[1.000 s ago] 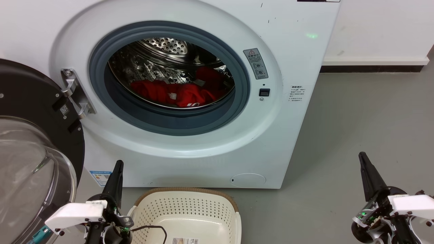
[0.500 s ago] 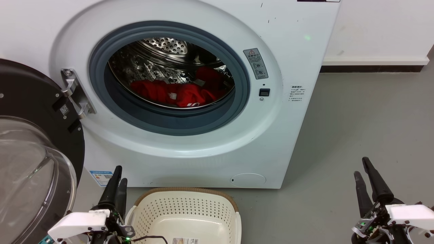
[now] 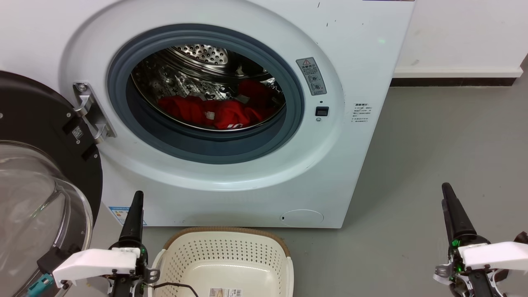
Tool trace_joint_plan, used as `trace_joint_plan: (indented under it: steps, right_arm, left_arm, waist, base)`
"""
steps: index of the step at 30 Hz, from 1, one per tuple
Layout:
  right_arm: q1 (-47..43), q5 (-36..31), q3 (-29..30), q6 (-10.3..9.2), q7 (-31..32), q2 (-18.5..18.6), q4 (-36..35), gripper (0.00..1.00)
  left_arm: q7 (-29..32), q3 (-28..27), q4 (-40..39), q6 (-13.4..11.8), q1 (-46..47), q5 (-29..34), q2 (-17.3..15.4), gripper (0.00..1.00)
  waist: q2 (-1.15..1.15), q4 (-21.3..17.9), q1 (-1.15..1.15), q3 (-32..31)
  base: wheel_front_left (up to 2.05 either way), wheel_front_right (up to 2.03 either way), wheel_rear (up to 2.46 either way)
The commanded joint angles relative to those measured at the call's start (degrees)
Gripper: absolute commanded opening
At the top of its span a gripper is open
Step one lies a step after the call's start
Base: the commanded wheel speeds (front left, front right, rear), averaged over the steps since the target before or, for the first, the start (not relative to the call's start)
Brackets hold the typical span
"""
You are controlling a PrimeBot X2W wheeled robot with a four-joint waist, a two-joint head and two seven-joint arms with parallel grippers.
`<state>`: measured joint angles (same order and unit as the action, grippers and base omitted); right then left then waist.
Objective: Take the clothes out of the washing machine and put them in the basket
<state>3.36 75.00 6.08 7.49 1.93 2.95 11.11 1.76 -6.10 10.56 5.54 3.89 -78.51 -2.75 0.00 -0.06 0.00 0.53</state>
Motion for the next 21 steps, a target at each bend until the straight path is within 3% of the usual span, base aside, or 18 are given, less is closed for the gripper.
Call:
trace_joint_plan:
  steps: [1, 11, 21]
  right_arm:
    - [0.17, -2.83, -0.25, 0.01, -0.69, 0.02, -1.79, 1.00]
    - [-0.82, -17.73, -1.76, 0.01, -3.05, 0.00, -5.08, 1.00]
    - [-1.84, -28.69, -2.52, 0.01, -5.19, -0.01, -7.51, 1.00]
  left_arm:
    - [-0.55, 0.24, -1.71, -0.40, 0.49, 2.37, -0.12, 1.00]
    - [-2.90, 3.05, -4.60, -4.06, -0.36, 15.79, -0.13, 1.00]
    - [-5.05, 4.77, -6.57, -6.77, -1.03, 25.45, -0.13, 1.00]
  waist:
    - [0.00, 0.01, 0.00, 0.03]
    - [0.00, 0.03, 0.00, 0.33]
    - [0.00, 0.04, 0.00, 0.57]
  base:
    - [0.00, 0.00, 0.00]
    - [0.00, 0.00, 0.00]
    - [0.00, 0.00, 0.00]
